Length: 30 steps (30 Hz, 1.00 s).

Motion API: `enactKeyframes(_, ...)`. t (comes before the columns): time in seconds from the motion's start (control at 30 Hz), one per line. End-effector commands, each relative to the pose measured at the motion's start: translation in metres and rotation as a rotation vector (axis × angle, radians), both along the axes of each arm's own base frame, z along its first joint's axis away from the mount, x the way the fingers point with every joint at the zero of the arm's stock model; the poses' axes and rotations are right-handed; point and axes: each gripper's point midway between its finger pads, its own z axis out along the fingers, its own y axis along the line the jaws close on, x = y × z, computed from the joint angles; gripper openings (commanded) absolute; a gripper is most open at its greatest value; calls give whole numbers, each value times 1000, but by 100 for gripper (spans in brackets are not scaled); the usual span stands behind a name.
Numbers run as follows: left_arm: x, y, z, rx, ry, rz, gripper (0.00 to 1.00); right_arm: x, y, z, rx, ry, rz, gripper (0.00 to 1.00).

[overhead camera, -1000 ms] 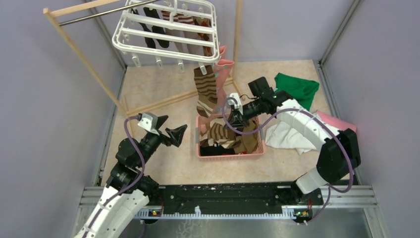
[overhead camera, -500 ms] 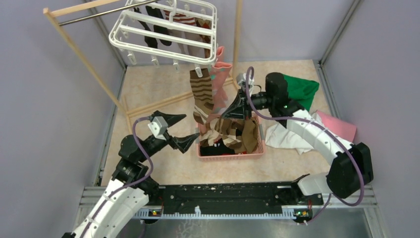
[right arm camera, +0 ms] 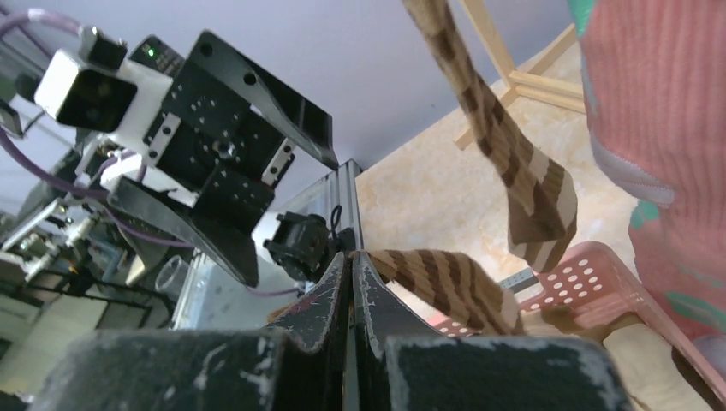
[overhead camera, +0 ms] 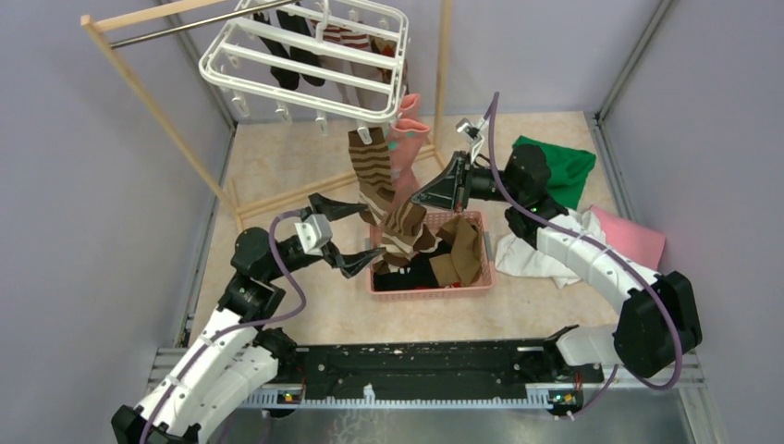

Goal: Clip the socks to the hanger
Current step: Pick up the sock from the bin.

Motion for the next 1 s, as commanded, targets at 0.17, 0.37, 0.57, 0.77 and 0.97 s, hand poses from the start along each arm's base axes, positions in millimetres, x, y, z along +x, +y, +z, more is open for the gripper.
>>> enactKeyframes(0.17, 18, -9, 15, -15, -181, 70, 94, 17, 3, 35, 69, 103, -94, 0)
enactKeyframes(0.37, 33, -28, 10, 5, -218, 119, 93, 20, 4, 34, 69, 123, -96, 0)
enactKeyframes(0.57, 43, -52, 1, 55, -237, 144, 92, 22, 5, 34, 72, 143, -103, 0)
enactKeyframes(0.77, 63, -55, 5, 25, -183, 253, 75, 24, 6, 32, 71, 157, -106, 0)
enactKeyframes(0.97, 63, -60, 1, 26, -128, 237, 24, 24, 6, 31, 70, 157, -102, 0)
